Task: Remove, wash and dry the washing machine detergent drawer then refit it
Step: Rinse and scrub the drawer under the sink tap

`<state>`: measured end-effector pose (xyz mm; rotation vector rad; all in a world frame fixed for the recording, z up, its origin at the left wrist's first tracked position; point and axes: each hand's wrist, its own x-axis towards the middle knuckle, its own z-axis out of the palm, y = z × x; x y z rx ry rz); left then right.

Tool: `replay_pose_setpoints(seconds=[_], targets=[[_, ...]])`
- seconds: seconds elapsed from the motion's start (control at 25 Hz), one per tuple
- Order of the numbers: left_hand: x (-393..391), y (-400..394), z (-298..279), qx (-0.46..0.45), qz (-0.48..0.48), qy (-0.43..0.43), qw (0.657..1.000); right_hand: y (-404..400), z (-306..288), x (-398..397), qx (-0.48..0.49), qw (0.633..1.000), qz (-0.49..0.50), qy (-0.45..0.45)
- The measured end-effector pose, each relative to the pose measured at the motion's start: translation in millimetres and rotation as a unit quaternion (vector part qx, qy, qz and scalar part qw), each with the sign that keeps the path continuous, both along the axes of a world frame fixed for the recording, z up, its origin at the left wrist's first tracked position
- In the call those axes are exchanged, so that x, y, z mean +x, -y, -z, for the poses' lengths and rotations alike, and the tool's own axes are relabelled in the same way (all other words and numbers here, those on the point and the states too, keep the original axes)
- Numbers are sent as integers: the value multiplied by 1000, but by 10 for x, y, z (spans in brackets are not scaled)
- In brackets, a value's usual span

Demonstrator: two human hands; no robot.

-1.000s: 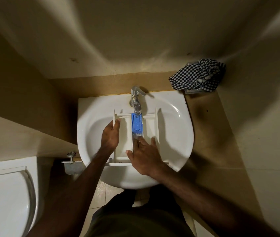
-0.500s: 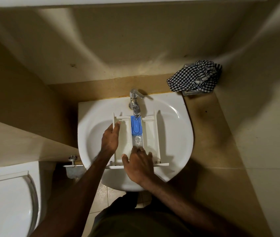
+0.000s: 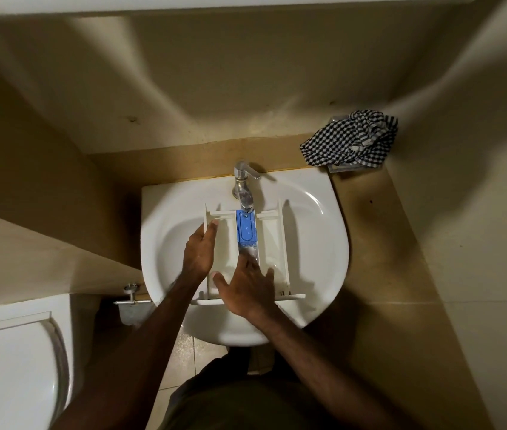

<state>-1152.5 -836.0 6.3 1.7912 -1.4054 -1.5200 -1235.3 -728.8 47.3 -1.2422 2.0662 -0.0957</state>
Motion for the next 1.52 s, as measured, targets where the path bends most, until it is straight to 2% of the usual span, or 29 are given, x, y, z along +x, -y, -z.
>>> replay_pose_setpoints(seconds=[0.12, 0.32, 0.4, 0.56, 0.64, 0.8, 0.96, 1.12, 1.2, 1.32, 1.4, 1.48, 1.52], targets=[[-2, -13, -9, -5, 4, -10, 1000, -138, -15, 48, 20, 997, -48, -64], [4, -27, 47, -9, -12, -9, 1000, -270, 7, 55, -24, 987, -89, -134], [-6, -42, 35, -10, -12, -11, 1000, -279, -20, 31, -15, 989, -77, -124], [8, -32, 8, 5, 0, -23, 1000, -136, -35, 1, 5, 999, -29, -15], [21, -26, 3, 17, 11, -32, 999, -41, -25, -8, -4, 1000, -10, 12], [58, -11, -50, 53, 14, -76, 996, -81, -38, 8, -2, 1000, -24, 3], [71, -10, -27, 56, 15, -103, 993, -310, -75, 20, -9, 993, -77, -85], [37, -39, -36, 41, 0, -104, 994, -308, -302, -139, -1, 992, -97, -76], [48, -41, -16, 39, -9, -98, 994, -286, -450, -326, -55, 995, -43, -77], [39, -47, -61, 44, -19, -113, 992, -258, -543, -705, -163, 973, 86, -136], [40, -58, -83, 54, -18, -121, 991, -176, -486, -985, -114, 979, 139, -100], [48, -88, -99, 72, -18, -127, 989, -79, -352, -1197, -22, 985, 171, 18], [58, -99, -96, 80, -16, -126, 989, -44, -308, -1261, 2, 976, 191, 101]])
